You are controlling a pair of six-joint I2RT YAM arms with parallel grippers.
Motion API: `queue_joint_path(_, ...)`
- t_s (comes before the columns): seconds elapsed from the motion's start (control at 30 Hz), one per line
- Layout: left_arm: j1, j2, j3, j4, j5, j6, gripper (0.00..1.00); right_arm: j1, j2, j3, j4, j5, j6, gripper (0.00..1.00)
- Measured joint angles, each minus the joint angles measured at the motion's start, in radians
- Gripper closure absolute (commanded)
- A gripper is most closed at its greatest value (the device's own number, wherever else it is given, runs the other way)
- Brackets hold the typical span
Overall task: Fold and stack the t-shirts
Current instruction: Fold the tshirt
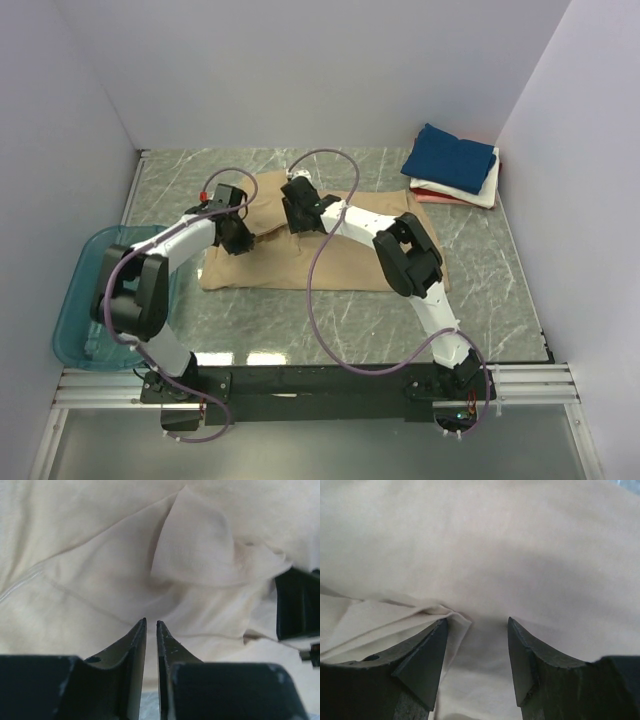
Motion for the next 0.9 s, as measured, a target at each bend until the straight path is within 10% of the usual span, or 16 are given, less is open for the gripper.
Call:
queue_joint_path(0.6,-0.002,0.398,0.476,-0.040,-0.005,0.005,0.74,-0.084,-0.328,-0.283,0.054,-0.120,0.086,0.42)
queue_joint_path(0.9,0.012,0.447,0.528,-0.056,-0.004,0.029,0.48,-0.095,-0.372,-0.349,0.095,-0.224,0.131,0.42)
